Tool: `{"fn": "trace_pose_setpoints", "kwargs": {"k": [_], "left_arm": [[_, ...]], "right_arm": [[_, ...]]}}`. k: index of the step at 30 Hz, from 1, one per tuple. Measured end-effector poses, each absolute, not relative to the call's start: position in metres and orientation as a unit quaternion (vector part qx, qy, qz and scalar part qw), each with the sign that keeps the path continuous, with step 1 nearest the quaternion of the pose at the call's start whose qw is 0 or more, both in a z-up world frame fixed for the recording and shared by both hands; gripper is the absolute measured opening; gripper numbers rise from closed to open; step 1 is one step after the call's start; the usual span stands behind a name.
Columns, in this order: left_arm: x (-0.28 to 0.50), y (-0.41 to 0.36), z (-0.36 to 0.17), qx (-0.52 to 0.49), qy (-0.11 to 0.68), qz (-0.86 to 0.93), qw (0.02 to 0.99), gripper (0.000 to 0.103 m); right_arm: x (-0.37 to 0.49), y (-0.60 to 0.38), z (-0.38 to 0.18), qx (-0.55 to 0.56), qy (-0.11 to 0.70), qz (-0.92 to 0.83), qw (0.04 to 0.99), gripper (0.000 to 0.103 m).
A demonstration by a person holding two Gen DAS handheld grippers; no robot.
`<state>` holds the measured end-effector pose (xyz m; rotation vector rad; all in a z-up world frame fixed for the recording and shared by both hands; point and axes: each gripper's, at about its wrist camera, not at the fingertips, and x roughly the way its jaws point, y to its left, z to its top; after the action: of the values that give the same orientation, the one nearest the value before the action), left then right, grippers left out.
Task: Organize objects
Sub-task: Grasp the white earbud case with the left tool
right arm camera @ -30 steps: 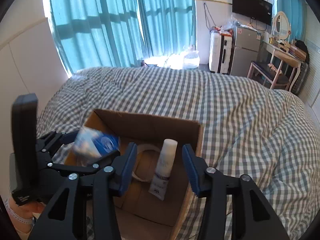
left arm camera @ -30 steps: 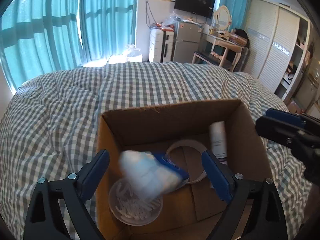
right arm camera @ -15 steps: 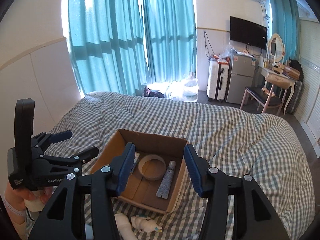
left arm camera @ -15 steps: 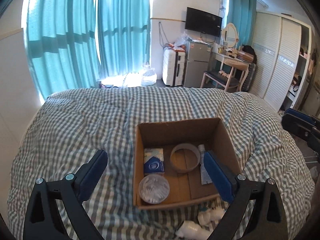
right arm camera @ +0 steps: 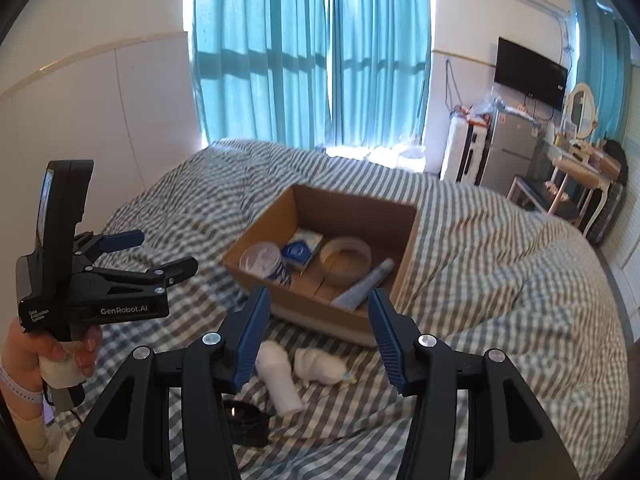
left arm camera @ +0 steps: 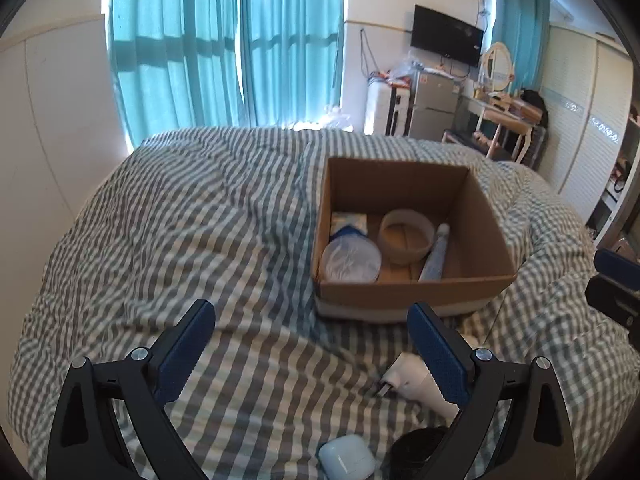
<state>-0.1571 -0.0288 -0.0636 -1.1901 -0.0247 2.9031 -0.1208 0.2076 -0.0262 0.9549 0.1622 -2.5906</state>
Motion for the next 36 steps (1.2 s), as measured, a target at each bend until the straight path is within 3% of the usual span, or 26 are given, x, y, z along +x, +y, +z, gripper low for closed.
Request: {"fn": "trace_pose_setpoints", "kwargs": {"k": [22, 36], "left_arm": [[-0.131, -0.026, -0.142, -0.447, -0.014, 0.894, 0.027, 0.099], [-0.097, -0.006, -0.165, -0.474, 0.03, 0.877, 0.064, 0.097]], "right_arm": [[-0.141, 0.186, -0.14, 0.449, 0.05, -0.869, 0.204, 0.051], [-0.138, 0.192, -0.154, 0.458, 0.02, -0.86, 0.224, 0.049]]}}
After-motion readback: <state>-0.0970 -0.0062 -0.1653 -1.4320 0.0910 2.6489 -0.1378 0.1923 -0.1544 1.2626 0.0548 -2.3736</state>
